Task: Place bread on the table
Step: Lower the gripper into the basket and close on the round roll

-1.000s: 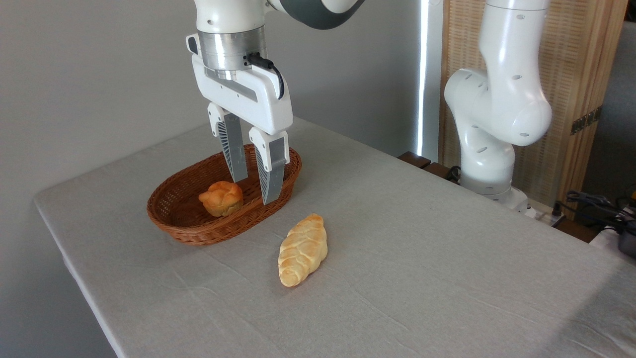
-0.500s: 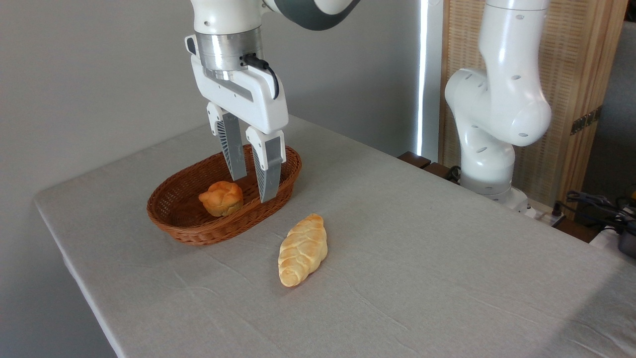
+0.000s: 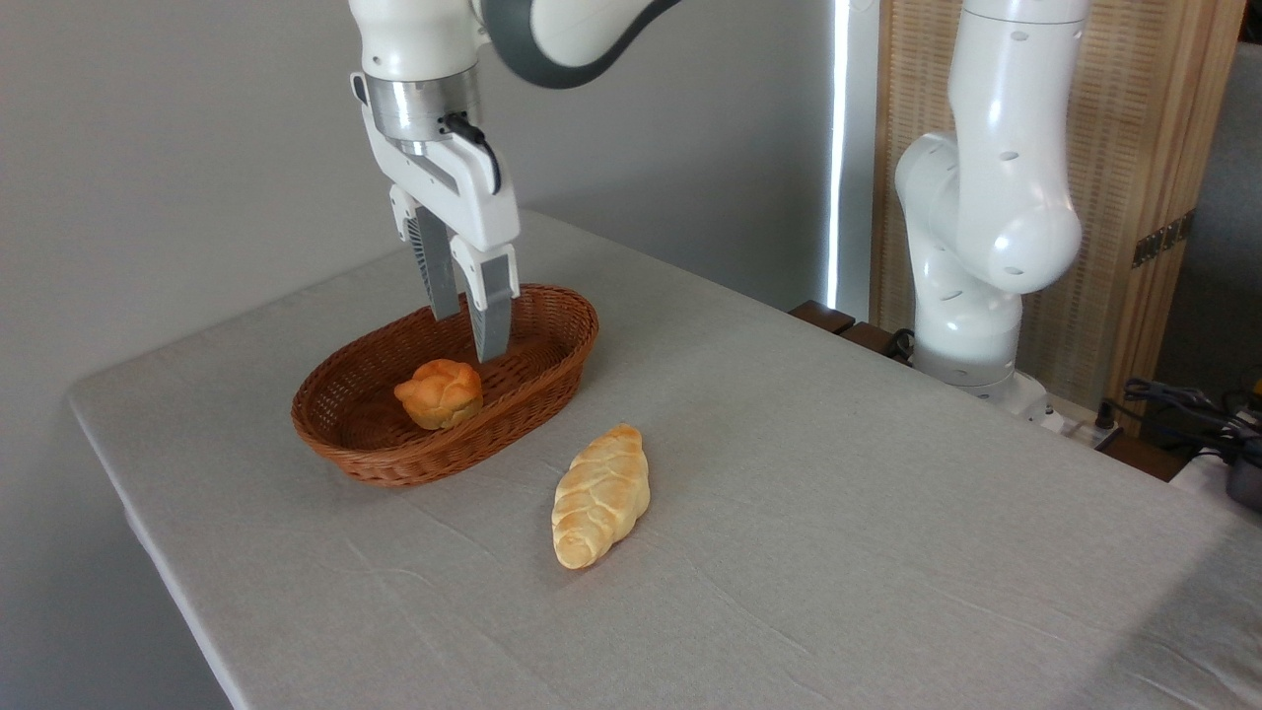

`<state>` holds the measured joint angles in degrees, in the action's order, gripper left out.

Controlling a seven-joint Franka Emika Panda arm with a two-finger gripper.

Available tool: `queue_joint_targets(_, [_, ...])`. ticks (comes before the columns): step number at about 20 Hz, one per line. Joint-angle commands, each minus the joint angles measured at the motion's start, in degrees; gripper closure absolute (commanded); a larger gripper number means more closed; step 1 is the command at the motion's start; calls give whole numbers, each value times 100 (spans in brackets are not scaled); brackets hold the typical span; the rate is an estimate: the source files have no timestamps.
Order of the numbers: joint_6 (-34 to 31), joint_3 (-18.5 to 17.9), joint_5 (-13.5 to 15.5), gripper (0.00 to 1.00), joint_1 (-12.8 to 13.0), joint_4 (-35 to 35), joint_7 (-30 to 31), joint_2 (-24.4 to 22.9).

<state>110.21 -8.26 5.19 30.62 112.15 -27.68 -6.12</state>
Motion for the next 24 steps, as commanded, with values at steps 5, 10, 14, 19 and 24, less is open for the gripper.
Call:
queue_joint_targets(5, [1010,-62,184,0,778,0,334,813])
queue_joint_targets(10, [1398,-62,105,0,823,0,290,1192])
queue_joint_targets(14, [1407,-53,34,0,893,0,264,1359])
queue_joint_targets(19, [1415,-53,-221,69,885,0,263,1421])
queue_joint_targets(24, [1407,-53,-238,73,884,0,255,1394])
